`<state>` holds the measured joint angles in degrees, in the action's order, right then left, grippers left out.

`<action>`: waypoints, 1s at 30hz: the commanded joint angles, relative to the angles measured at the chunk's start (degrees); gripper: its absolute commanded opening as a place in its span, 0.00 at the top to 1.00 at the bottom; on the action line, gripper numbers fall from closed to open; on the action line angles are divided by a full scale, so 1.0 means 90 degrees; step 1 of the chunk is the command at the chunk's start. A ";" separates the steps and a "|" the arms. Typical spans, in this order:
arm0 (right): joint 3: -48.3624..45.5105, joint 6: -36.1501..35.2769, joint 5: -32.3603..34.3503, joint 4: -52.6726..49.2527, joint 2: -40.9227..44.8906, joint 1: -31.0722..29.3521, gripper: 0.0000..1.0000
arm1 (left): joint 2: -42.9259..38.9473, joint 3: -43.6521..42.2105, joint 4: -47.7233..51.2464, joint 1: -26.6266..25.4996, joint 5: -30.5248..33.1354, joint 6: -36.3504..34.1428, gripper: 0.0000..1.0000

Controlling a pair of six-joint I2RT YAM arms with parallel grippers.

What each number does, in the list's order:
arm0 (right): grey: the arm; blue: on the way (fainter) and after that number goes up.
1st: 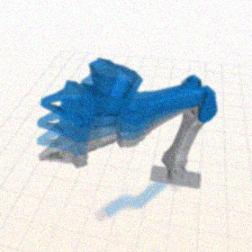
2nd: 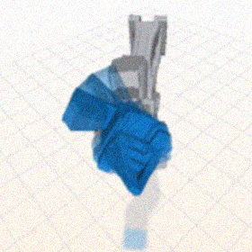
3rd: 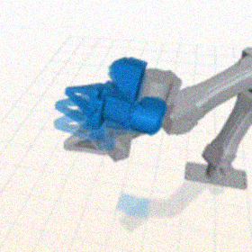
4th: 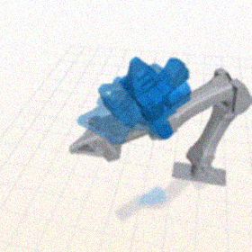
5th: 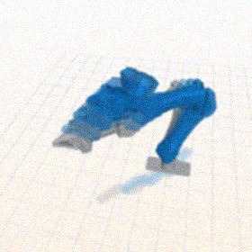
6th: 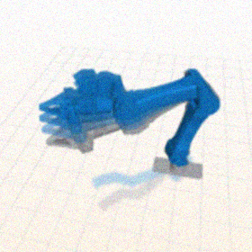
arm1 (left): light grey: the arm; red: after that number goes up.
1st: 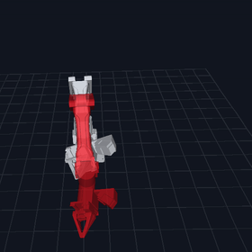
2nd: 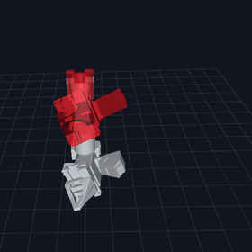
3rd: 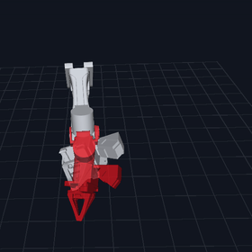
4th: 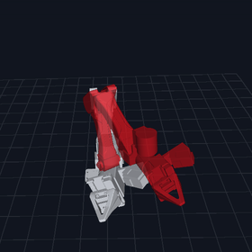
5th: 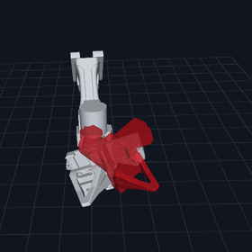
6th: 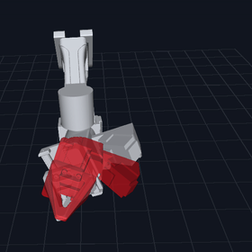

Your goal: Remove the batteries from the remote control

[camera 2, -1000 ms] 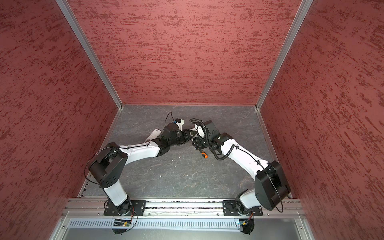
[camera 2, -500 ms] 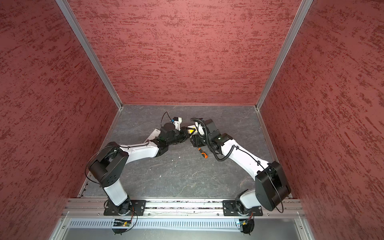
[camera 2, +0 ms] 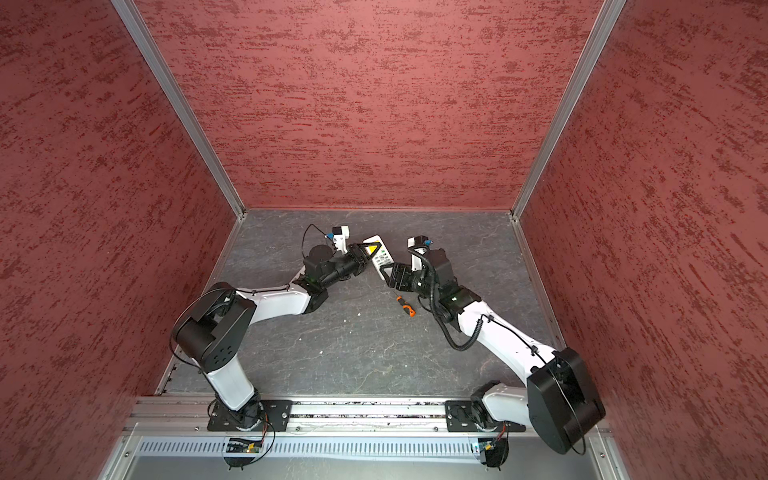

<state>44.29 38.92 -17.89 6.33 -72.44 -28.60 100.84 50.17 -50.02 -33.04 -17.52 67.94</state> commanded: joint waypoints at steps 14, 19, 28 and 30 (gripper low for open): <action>-0.0242 0.1385 -0.1700 0.3045 -0.0586 0.0404 0.49 | 0.0526 0.0066 -0.2202 -0.0185 0.0193 0.0577 1.00; -0.0217 0.1437 -0.1922 0.3307 -0.0609 0.0460 0.55 | 0.0587 0.0148 -0.2222 -0.0205 0.0149 0.0609 1.00; -0.0197 0.1695 -0.2287 0.3851 -0.0835 0.0541 0.61 | 0.0730 0.0362 -0.2147 -0.0318 0.0109 0.0624 1.00; -0.0202 0.1683 -0.2276 0.3857 -0.0847 0.0556 0.69 | 0.0775 0.0373 -0.2166 -0.0344 0.0102 0.0654 1.00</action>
<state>41.93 52.73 -34.96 35.48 -80.25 -23.24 105.89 52.49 -69.89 -35.44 -16.16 74.30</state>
